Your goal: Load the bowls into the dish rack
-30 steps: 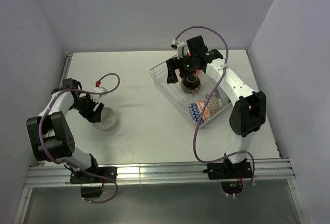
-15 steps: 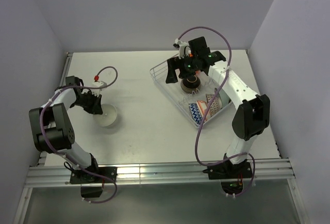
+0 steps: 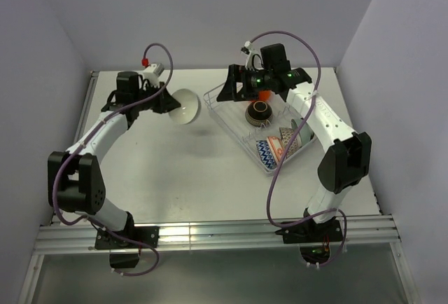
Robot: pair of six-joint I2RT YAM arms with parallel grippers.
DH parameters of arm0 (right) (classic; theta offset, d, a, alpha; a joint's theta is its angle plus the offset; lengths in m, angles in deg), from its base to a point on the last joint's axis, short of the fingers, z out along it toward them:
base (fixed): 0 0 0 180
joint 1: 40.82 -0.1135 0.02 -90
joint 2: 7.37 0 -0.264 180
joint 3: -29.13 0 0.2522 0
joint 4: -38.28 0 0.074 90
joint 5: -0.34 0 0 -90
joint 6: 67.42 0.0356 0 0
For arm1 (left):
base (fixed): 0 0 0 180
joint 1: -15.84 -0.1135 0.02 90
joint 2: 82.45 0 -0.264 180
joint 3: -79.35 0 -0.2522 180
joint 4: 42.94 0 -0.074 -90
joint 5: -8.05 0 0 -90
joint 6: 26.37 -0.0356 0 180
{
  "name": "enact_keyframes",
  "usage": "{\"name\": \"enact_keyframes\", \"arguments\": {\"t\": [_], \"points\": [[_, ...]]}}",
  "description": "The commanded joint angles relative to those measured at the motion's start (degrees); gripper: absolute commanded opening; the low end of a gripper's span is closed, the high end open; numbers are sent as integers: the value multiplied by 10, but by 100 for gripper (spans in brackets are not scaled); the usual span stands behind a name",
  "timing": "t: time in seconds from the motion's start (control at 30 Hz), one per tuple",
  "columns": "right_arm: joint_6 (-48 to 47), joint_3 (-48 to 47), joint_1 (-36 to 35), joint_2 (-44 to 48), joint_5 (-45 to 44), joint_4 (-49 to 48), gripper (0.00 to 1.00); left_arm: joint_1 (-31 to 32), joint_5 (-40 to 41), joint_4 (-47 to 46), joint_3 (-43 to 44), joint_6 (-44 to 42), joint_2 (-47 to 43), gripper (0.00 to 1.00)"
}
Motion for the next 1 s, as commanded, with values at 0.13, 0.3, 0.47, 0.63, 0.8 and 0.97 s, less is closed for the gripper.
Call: {"name": "enact_keyframes", "arguments": {"t": [0.13, 0.3, 0.47, 0.63, 0.8, 0.97], "points": [[134, -3, -1, 52, 65, -98, 100, 70, -26, -246, 70, 283, 23, 0], [145, -13, -1, 58, 50, -109, 100, 99, -43, -310, 89, 345, 46, 0], [144, -24, -1, 51, 46, -107, 100, 112, -55, -327, 106, 366, 61, 0], [141, -28, 0, 41, 40, -104, 100, 113, -71, -367, 114, 408, 75, 0], [158, -34, 2, 35, 60, -122, 98, 118, -90, -400, 106, 437, 81, 0], [175, -38, 6, 31, 78, -142, 91, 128, -94, -412, 98, 447, 81, 0]]}}
